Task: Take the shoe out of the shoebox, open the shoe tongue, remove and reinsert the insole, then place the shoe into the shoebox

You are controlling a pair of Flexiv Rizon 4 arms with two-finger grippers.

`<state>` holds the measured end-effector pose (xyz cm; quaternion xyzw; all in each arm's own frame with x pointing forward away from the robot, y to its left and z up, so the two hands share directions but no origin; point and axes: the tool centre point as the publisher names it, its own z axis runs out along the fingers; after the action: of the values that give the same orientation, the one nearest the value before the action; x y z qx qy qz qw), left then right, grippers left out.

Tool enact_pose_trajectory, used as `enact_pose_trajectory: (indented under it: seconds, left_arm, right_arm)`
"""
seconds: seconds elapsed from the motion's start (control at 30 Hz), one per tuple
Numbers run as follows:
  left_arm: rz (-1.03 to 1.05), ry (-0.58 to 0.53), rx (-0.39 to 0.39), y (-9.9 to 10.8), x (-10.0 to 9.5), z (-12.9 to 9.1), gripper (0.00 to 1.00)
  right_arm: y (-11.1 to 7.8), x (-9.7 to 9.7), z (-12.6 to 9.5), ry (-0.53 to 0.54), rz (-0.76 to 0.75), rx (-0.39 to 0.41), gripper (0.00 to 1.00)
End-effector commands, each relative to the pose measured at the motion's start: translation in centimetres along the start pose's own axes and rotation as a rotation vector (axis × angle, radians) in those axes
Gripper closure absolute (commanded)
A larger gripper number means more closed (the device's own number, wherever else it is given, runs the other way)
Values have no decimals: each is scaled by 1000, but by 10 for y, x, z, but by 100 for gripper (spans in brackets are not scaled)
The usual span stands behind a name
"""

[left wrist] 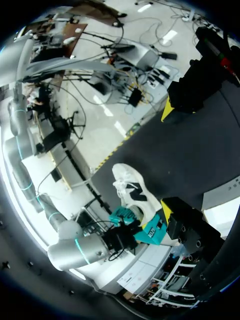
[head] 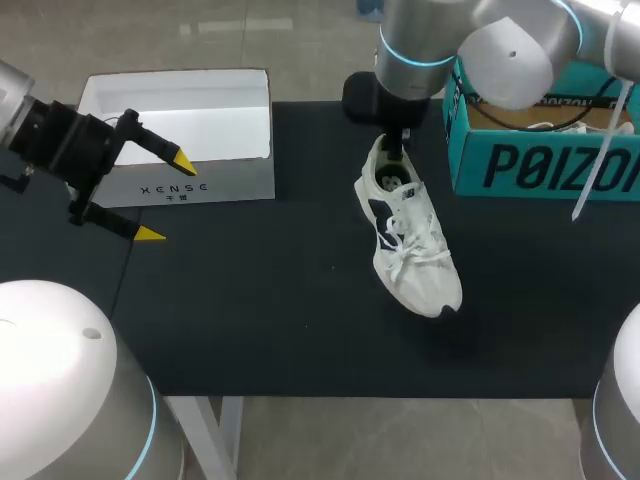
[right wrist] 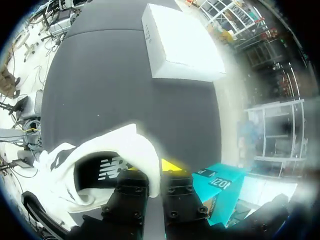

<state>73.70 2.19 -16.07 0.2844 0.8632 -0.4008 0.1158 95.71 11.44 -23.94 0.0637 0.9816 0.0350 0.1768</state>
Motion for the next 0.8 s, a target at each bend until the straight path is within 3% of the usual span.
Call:
enact_pose_trajectory:
  seconds: [0.03, 0.2, 0.4, 0.8]
  left_arm:
    - [0, 3, -2, 0, 0, 0, 0]
    - [0, 3, -2, 0, 0, 0, 0]
    - [0, 3, -2, 0, 0, 0, 0]
    - [0, 3, -2, 0, 0, 0, 0]
  right_arm:
    - [-7, -17, -42, -14, 34, 13, 100]
    - [-20, -42, -51, -41, 108, 65, 100]
    - [-55, -70, -58, -63, 248, 113, 100]
    - [-55, -70, -58, -63, 248, 113, 100]
